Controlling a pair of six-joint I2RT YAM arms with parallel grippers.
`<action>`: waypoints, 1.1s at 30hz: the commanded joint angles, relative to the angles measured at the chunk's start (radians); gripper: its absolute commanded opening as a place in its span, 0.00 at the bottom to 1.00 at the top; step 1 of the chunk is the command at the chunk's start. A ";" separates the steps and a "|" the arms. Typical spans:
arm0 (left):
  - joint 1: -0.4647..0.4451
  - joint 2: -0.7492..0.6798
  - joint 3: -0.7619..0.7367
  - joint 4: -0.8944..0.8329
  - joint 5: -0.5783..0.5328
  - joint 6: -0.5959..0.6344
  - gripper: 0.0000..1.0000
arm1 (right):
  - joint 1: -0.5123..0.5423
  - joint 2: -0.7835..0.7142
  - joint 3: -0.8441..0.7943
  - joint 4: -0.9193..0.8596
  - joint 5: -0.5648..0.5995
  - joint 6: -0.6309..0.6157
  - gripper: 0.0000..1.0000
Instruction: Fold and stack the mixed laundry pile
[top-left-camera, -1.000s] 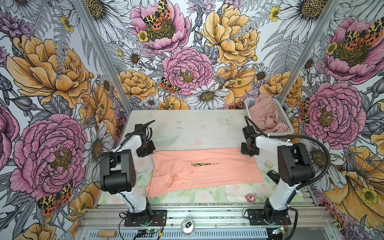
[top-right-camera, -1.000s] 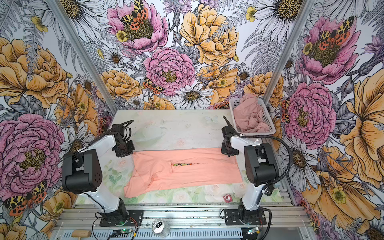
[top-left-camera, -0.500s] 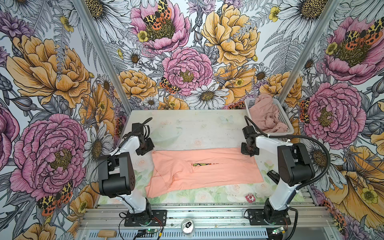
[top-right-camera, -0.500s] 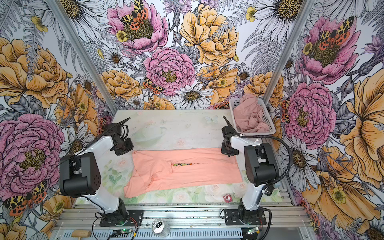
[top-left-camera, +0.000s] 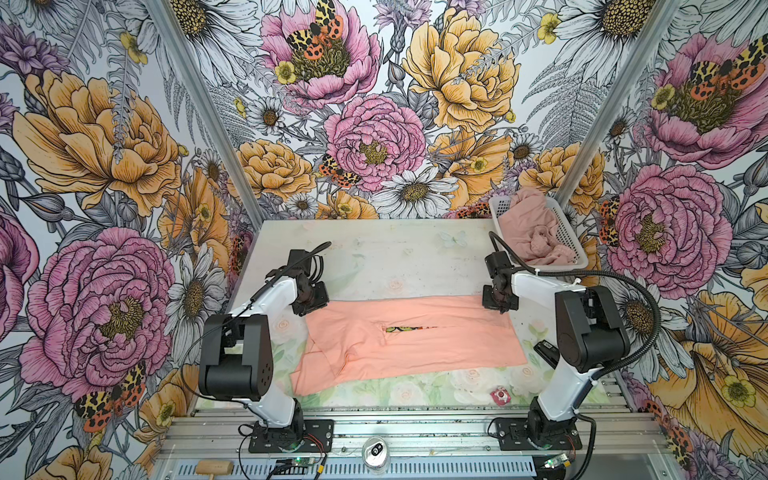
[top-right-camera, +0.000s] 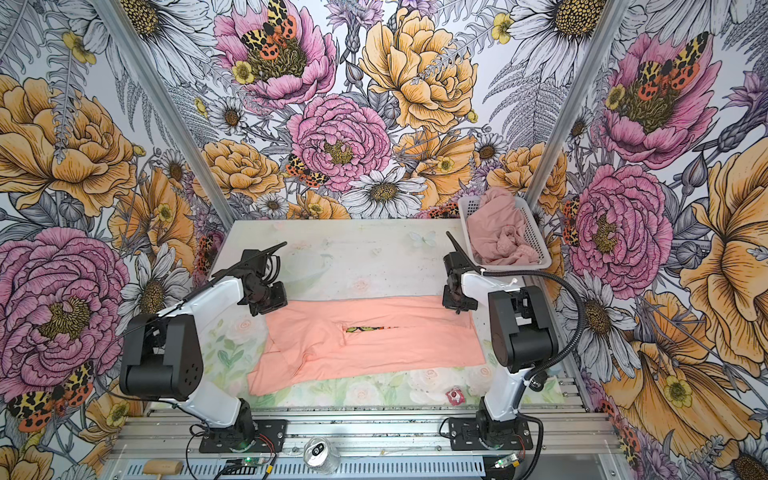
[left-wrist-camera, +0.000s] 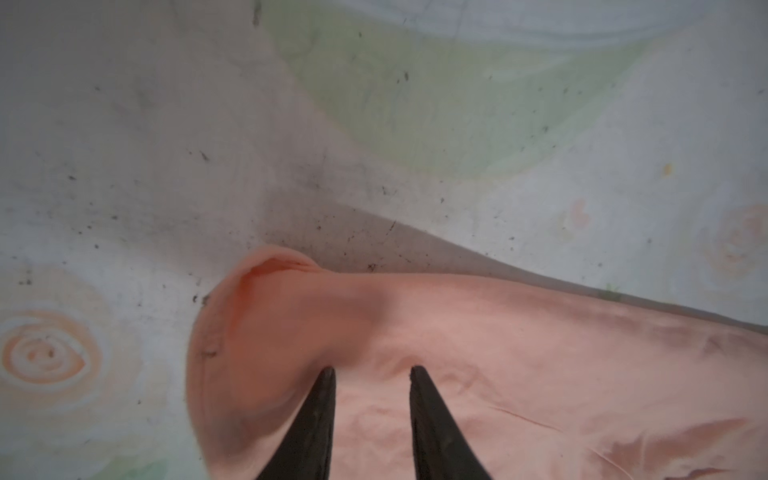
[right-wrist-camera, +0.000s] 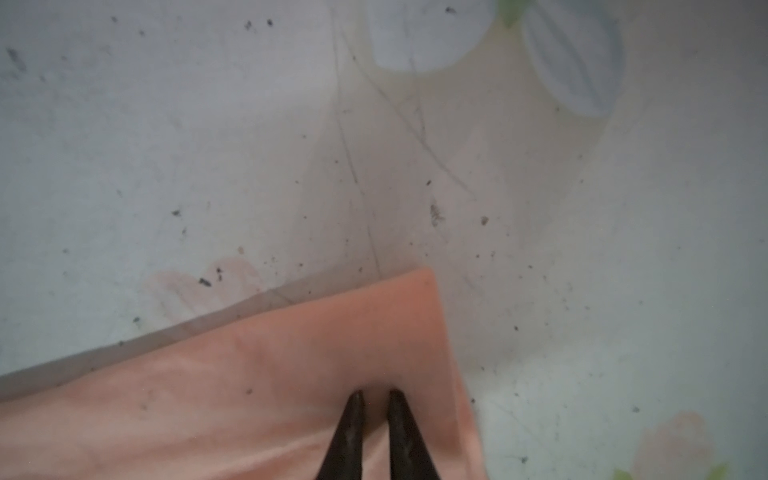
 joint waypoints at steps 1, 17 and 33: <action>-0.004 0.048 0.026 -0.032 -0.066 -0.019 0.33 | -0.024 0.015 -0.033 -0.028 0.058 -0.020 0.15; -0.015 0.229 0.192 -0.051 -0.193 0.014 0.33 | -0.029 -0.085 -0.034 -0.073 0.021 -0.026 0.16; -0.229 -0.484 -0.153 -0.215 -0.131 -0.288 0.52 | 0.464 -0.221 0.059 -0.042 -0.404 0.167 0.39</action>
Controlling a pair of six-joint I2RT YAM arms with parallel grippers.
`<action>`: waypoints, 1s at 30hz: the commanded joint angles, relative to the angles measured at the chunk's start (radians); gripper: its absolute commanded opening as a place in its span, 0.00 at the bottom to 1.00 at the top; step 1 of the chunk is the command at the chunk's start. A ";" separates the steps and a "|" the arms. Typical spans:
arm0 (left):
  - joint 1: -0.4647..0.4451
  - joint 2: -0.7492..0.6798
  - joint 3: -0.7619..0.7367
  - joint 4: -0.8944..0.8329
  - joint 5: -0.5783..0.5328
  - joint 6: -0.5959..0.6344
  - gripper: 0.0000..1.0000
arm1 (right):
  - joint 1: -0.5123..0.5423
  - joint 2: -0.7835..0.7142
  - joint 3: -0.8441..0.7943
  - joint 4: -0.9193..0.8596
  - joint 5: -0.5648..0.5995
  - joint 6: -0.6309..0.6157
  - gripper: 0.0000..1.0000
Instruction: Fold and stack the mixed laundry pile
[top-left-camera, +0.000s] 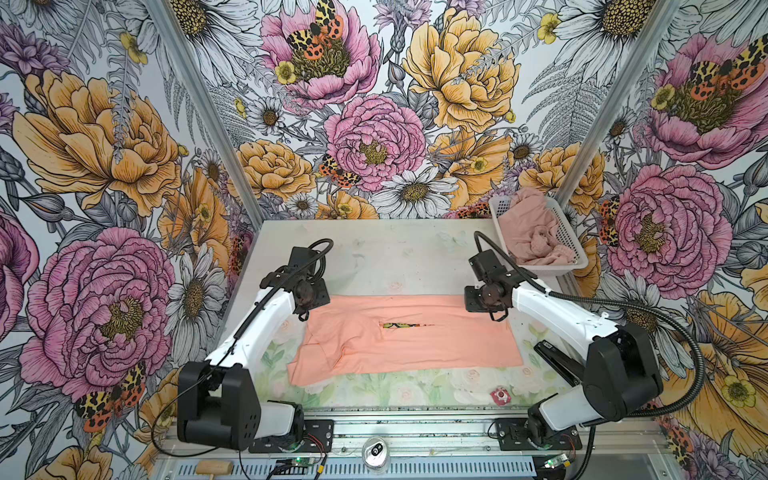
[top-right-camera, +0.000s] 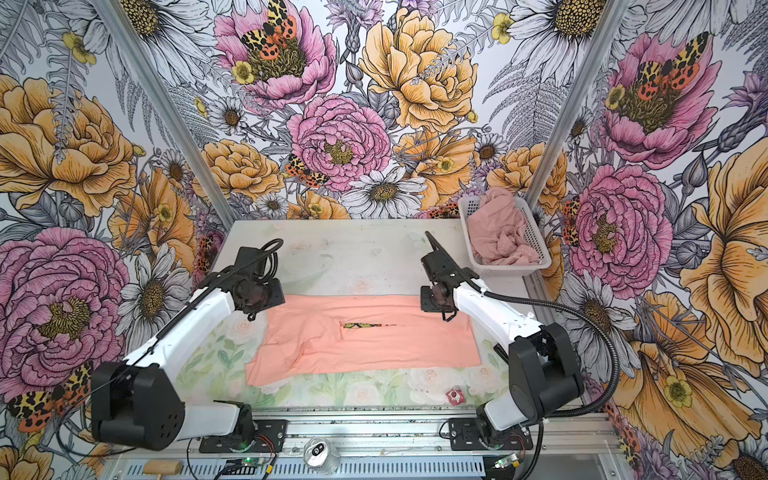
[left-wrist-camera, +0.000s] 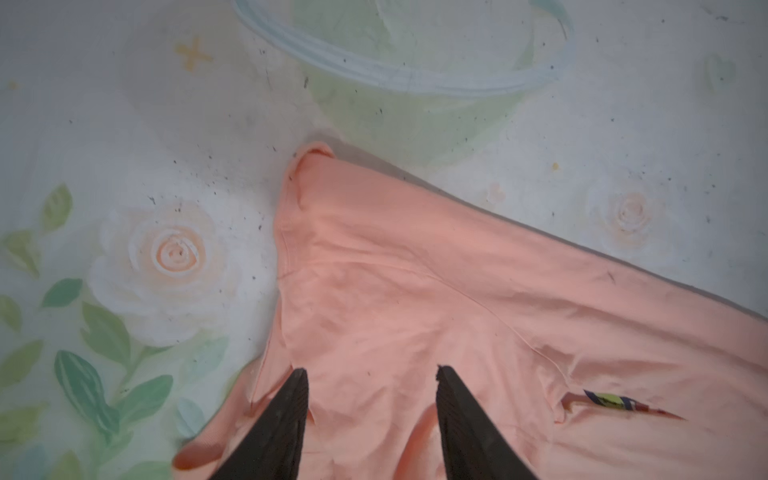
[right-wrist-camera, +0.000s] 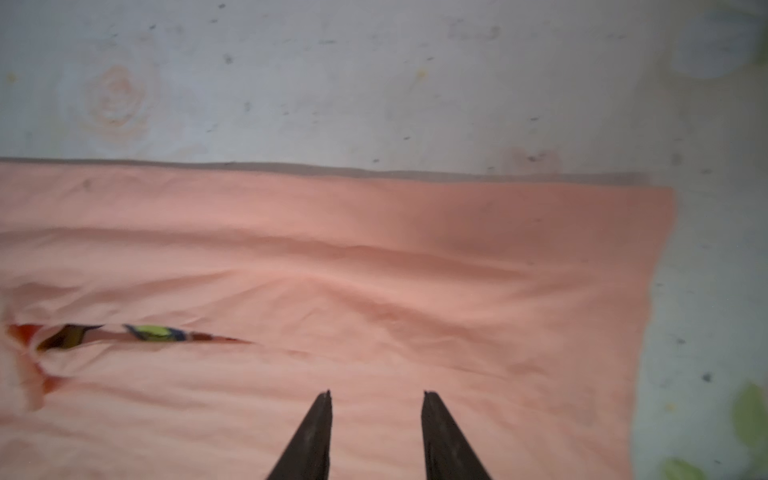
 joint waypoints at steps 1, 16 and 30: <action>-0.076 -0.103 -0.107 -0.077 0.042 -0.181 0.52 | 0.118 0.054 0.027 0.139 -0.216 0.107 0.39; -0.306 -0.324 -0.338 -0.099 0.006 -0.483 0.51 | 0.361 0.319 0.141 0.361 -0.377 0.230 0.42; -0.308 -0.308 -0.334 -0.090 -0.023 -0.459 0.51 | 0.356 0.440 0.229 0.293 -0.327 0.219 0.40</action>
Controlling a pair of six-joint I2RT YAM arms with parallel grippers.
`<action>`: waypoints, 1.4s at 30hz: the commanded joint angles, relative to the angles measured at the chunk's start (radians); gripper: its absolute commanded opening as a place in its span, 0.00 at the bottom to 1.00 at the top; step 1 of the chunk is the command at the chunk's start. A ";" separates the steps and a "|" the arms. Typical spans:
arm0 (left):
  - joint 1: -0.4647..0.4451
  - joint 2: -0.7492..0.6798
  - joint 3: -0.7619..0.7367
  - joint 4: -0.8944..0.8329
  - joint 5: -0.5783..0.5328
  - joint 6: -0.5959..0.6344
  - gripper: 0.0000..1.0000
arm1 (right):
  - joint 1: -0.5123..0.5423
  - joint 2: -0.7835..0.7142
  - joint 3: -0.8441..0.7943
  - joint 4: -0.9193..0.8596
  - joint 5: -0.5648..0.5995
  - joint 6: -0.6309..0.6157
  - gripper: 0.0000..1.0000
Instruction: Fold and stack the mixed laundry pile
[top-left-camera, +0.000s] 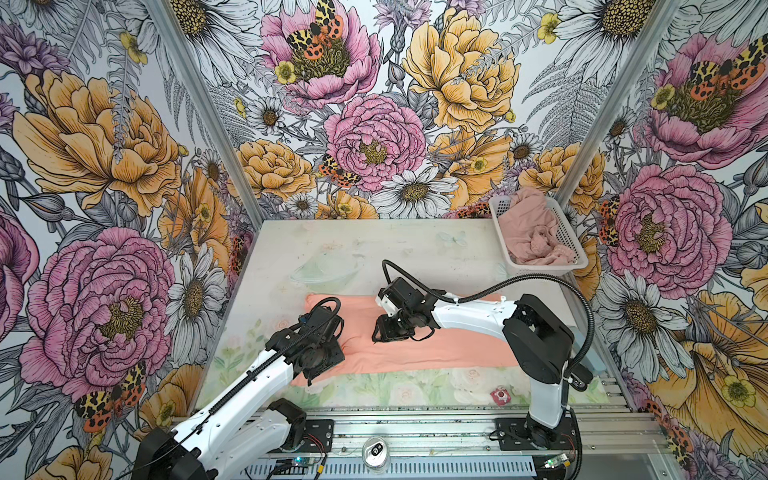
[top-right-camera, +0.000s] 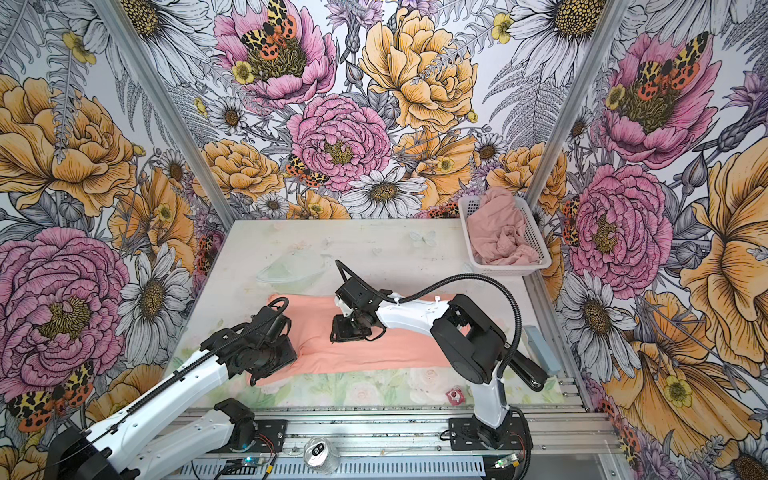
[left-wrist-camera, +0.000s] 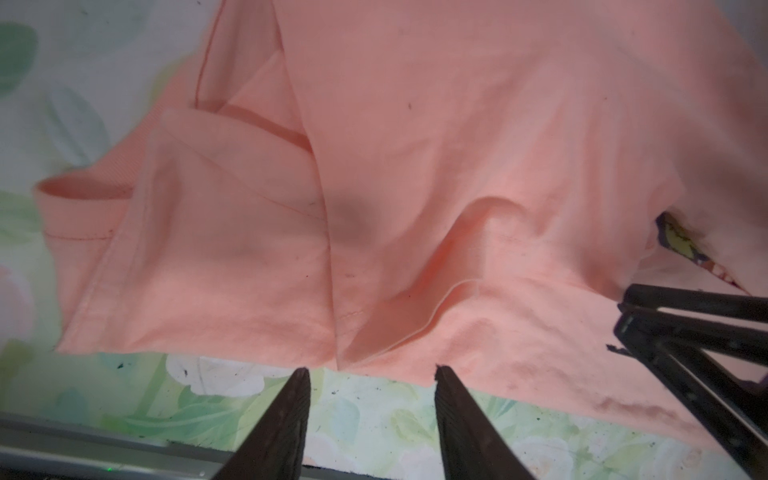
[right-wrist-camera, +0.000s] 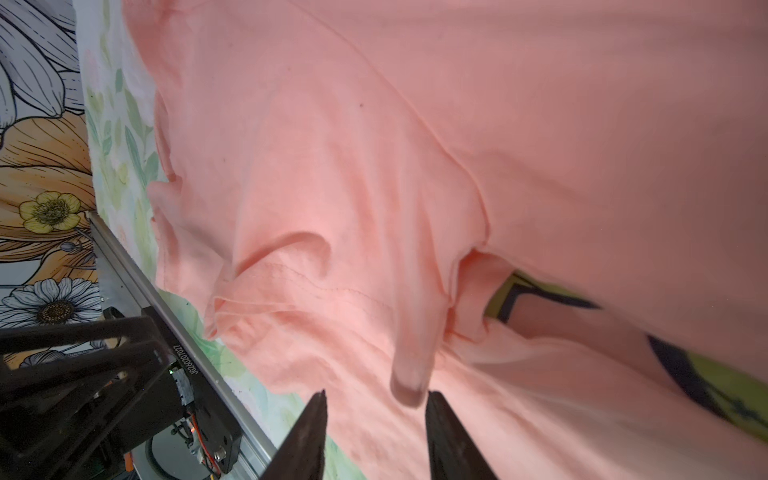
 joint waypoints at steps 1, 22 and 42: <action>-0.006 0.006 0.003 0.016 -0.025 0.000 0.51 | -0.006 0.023 0.031 -0.026 0.033 0.002 0.40; -0.025 0.045 -0.018 0.033 -0.030 0.007 0.51 | -0.022 -0.002 0.004 -0.034 0.074 0.014 0.00; -0.068 0.168 -0.021 0.052 -0.050 0.029 0.50 | -0.050 -0.017 -0.052 -0.101 0.112 0.011 0.00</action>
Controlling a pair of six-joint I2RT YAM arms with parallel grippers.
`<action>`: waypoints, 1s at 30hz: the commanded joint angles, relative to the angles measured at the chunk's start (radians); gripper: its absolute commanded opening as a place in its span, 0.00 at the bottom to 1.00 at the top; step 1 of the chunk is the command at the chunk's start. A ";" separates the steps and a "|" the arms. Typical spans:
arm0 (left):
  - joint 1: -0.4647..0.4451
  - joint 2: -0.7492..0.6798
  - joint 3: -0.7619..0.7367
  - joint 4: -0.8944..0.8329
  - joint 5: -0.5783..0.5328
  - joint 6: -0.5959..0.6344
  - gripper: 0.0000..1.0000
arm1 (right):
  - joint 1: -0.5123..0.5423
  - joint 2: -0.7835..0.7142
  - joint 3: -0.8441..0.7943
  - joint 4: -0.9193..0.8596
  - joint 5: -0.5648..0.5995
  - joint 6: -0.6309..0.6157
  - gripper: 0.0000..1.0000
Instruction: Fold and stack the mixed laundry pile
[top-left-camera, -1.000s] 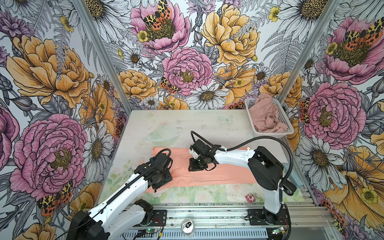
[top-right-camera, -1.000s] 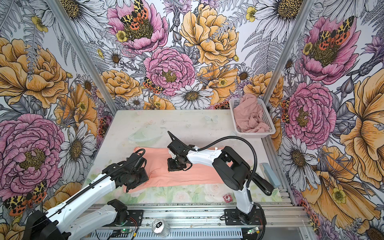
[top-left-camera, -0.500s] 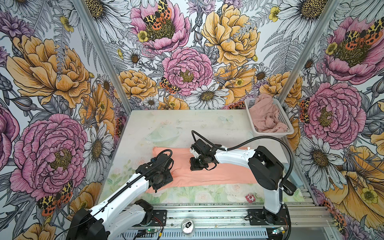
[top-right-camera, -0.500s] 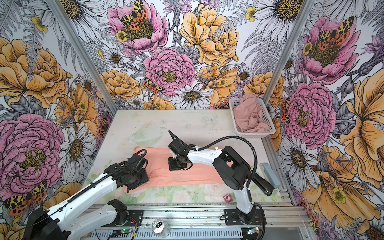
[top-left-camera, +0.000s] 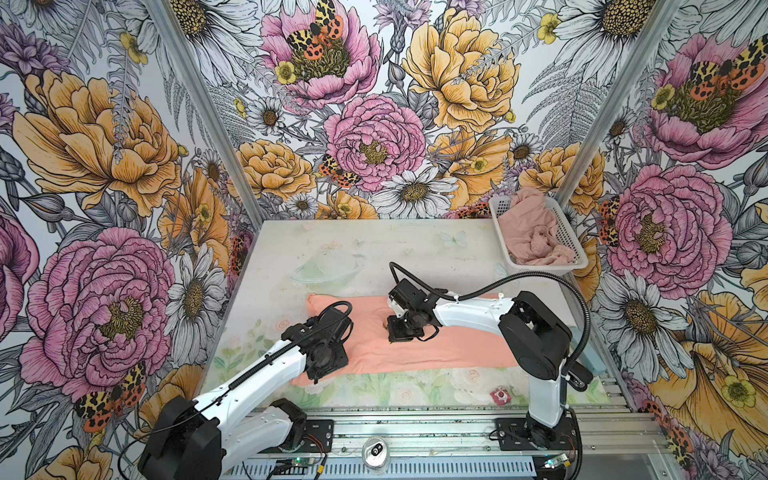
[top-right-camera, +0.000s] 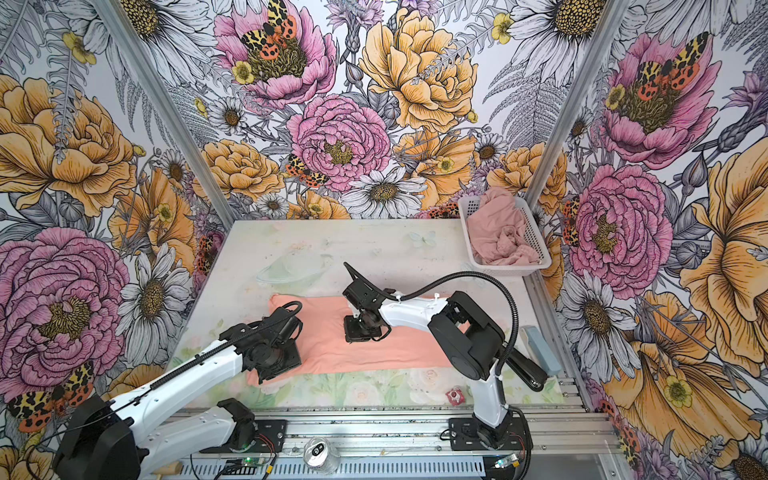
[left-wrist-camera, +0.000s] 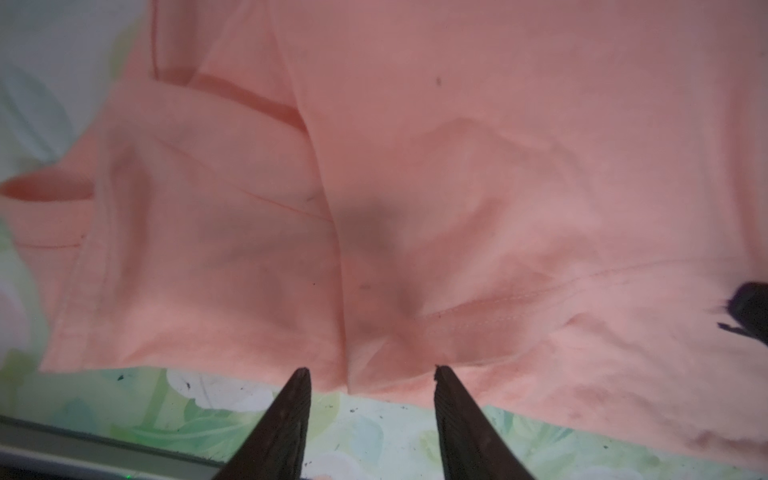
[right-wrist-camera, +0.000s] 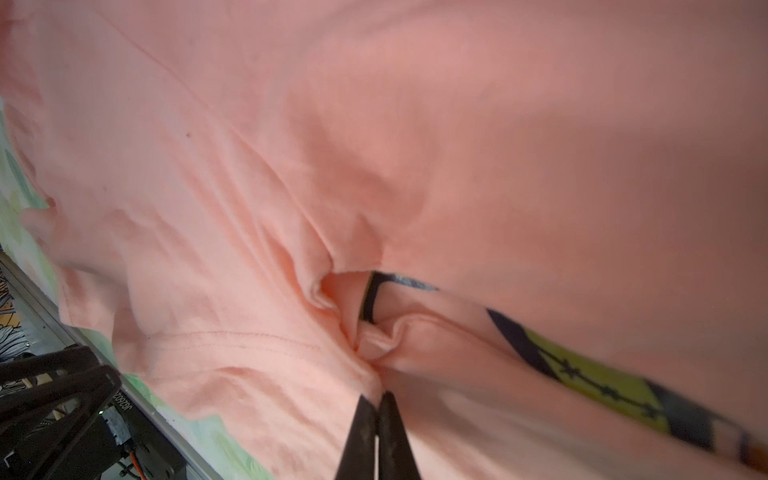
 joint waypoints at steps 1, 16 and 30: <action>-0.014 0.008 -0.016 0.022 -0.035 0.007 0.50 | -0.008 -0.017 -0.013 -0.040 0.044 0.003 0.00; 0.014 0.148 0.247 0.021 -0.098 0.100 0.54 | -0.185 -0.220 -0.048 -0.196 0.104 -0.093 0.30; 0.204 0.497 0.252 0.233 -0.057 0.252 0.55 | -0.403 -0.317 -0.163 -0.265 0.187 -0.204 0.34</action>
